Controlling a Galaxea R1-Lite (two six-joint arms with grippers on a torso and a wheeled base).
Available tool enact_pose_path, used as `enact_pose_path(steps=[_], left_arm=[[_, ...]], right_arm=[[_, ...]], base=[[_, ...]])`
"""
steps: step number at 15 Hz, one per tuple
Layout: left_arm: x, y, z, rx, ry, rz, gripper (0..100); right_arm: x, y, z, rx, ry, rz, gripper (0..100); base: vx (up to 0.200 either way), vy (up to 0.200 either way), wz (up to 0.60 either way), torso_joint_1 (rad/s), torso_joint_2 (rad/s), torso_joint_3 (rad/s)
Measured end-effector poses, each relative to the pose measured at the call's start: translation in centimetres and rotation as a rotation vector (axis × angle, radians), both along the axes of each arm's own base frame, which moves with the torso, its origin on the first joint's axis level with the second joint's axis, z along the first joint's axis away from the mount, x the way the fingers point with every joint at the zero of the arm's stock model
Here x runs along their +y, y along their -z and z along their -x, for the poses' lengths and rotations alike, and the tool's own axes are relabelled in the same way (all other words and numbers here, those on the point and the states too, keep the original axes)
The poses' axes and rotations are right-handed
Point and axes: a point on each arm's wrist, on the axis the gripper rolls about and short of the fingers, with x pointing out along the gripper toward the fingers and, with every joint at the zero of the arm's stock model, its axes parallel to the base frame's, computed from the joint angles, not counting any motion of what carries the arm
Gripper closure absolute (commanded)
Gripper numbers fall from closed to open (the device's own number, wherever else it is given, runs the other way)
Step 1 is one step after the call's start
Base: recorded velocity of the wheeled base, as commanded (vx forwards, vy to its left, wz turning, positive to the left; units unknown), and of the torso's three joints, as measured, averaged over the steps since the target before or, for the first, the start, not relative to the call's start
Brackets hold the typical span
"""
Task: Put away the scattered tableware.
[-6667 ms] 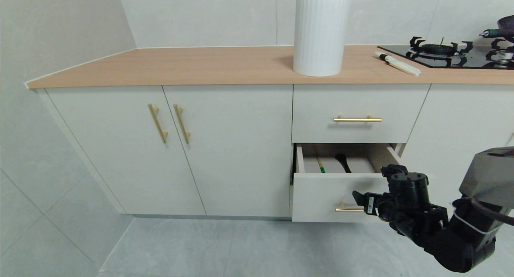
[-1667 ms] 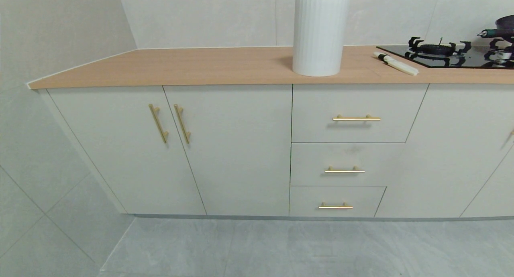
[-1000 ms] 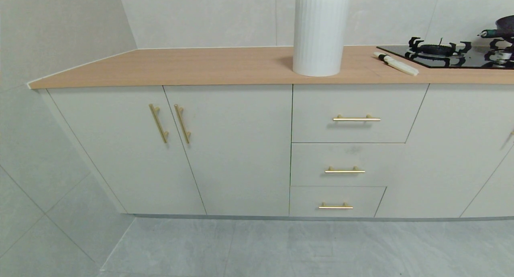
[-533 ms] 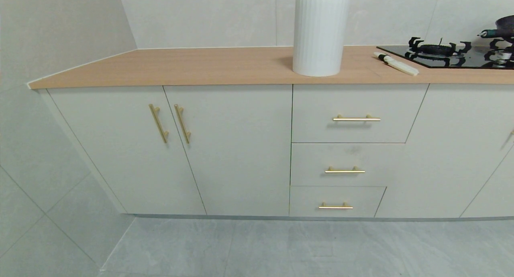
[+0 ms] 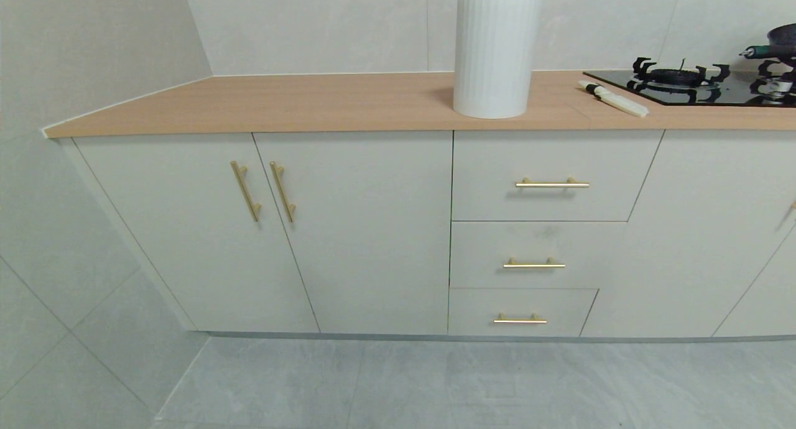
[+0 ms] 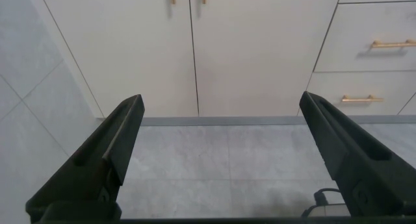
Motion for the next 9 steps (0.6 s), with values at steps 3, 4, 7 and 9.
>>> enact_pose_path(steps=[3,4,7,9], left_arm=[[0.00,0.00,0.00,0.000,0.000,0.000,0],[0.00,0.00,0.00,0.000,0.000,0.000,0],[0.00,0.00,0.00,0.000,0.000,0.001,0],[0.00,0.00,0.00,0.000,0.000,0.000,0]], right_arm=[[0.01,0.00,0.00,0.000,-0.007,0.001,0],[0.02,0.00,0.00,0.000,-0.008,0.001,0],[0.02,0.01,0.00,0.001,-0.009,0.001,0],[0.02,0.01,0.00,0.001,-0.009,0.001,0]], base=[[0.067,0.000,0.00,0.002,0.00,0.002],[0.200,0.000,0.00,0.002,0.00,0.002],[0.200,0.000,0.00,0.002,0.00,0.002],[0.200,0.000,0.00,0.005,0.00,0.002]])
